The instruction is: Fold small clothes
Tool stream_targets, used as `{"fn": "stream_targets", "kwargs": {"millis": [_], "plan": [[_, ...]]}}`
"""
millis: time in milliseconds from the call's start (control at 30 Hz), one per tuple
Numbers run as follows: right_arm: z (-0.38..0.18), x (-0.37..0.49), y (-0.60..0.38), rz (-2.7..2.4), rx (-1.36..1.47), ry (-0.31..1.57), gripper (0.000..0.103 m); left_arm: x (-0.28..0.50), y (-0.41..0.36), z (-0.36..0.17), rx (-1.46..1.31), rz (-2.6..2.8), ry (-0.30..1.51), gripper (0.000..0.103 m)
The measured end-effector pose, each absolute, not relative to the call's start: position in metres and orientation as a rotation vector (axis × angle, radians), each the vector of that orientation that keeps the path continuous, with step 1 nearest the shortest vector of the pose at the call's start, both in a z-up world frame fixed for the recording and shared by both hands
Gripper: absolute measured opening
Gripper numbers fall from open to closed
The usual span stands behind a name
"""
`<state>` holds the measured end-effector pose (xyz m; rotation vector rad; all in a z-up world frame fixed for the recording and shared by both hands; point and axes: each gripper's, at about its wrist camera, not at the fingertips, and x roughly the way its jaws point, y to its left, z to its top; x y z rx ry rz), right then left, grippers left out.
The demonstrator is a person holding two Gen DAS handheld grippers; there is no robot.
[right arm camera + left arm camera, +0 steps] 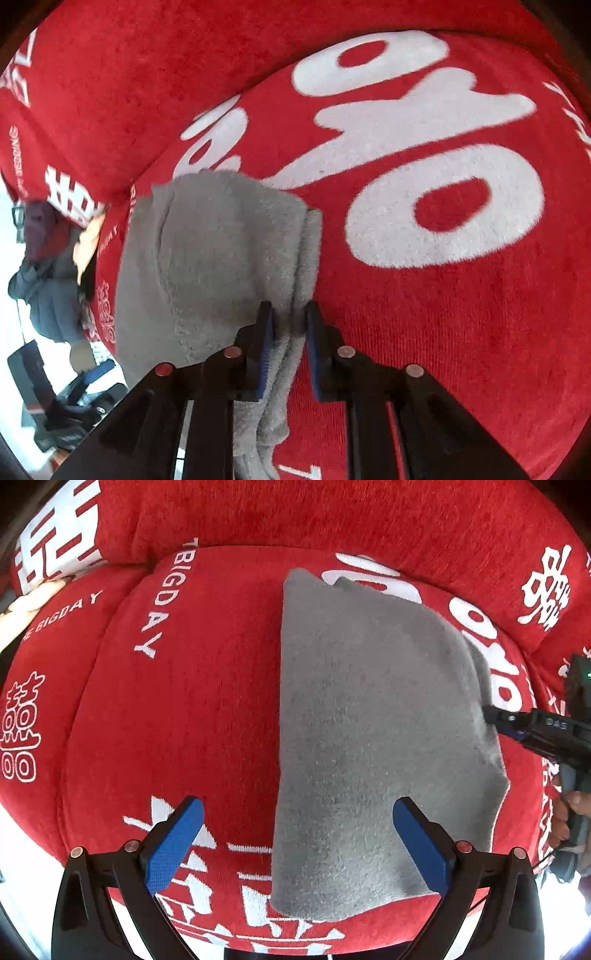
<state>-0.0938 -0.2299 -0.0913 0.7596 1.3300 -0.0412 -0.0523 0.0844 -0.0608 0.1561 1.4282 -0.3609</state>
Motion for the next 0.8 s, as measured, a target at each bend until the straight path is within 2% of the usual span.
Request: {"fn": "stream_targets", "kwargs": {"millis": [33, 100, 300, 467, 767, 800], "plan": [[-0.086, -0.097, -0.228, -0.065, 0.732, 1.341, 0.039, -0.053, 0.084, -0.061, 0.163, -0.363, 1.43, 0.103], [-0.075, -0.104, -0.22, -0.11, 0.679, 1.373, 0.055, -0.054, 0.084, -0.06, 0.179, -0.363, 1.43, 0.103], [-0.046, -0.131, -0.208, -0.166, 0.692, 1.368, 0.07, -0.054, 0.087, -0.053, 0.174, -0.366, 1.44, 0.103], [-0.026, -0.14, -0.176, -0.157, 0.668, 1.373, 0.08, -0.057, 0.09, -0.046, 0.184, -0.37, 1.438, 0.103], [-0.01, -0.139, -0.122, -0.196, 0.542, 1.389, 0.088, -0.063, 0.097, -0.035, 0.208, -0.371, 1.407, 0.103], [-0.007, -0.139, -0.119, -0.212, 0.531, 1.388, 0.092, -0.064, 0.097, -0.033, 0.213, -0.372, 1.402, 0.103]]}}
